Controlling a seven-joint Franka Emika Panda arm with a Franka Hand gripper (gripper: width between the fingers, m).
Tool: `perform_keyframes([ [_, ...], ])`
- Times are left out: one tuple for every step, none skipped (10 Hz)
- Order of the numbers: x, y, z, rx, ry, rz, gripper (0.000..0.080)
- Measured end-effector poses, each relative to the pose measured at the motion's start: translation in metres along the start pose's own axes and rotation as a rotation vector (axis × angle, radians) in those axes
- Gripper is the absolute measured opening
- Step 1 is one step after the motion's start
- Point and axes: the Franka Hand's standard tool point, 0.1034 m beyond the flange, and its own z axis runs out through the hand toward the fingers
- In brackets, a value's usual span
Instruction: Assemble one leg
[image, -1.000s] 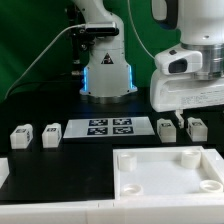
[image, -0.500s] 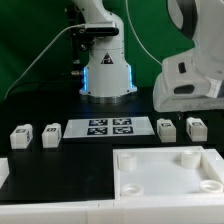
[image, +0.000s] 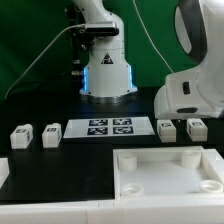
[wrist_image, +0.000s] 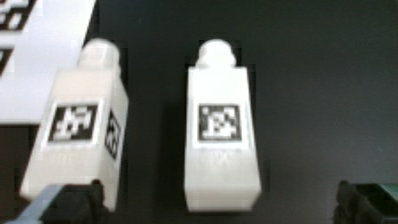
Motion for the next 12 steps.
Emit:
perform_keyframes([
  [0.002,-0.001,0.006,-0.006,-0.019,0.006,0.0649],
  [0.001,-0.002,0.012,-0.012,-0.027,0.004,0.0649],
  [0.001,-0.003,0.017,-0.016,-0.034,0.003,0.0649],
  [0.002,-0.004,0.024,-0.021,-0.04,0.003,0.0649],
  [0.001,-0.004,0.03,-0.025,-0.049,0.003,0.0649],
  [0.002,-0.004,0.034,-0.027,-0.057,0.003,0.0649],
  [0.003,-0.003,0.037,-0.029,-0.063,0.004,0.0649],
  [0.003,-0.004,0.038,-0.031,-0.064,0.002,0.0649],
  [0.003,-0.003,0.038,-0.031,-0.064,0.003,0.0647],
  [0.003,-0.003,0.038,-0.031,-0.065,0.003,0.0647],
  [0.003,-0.003,0.038,-0.031,-0.065,0.003,0.0508],
  [0.003,-0.003,0.038,-0.031,-0.065,0.003,0.0316],
])
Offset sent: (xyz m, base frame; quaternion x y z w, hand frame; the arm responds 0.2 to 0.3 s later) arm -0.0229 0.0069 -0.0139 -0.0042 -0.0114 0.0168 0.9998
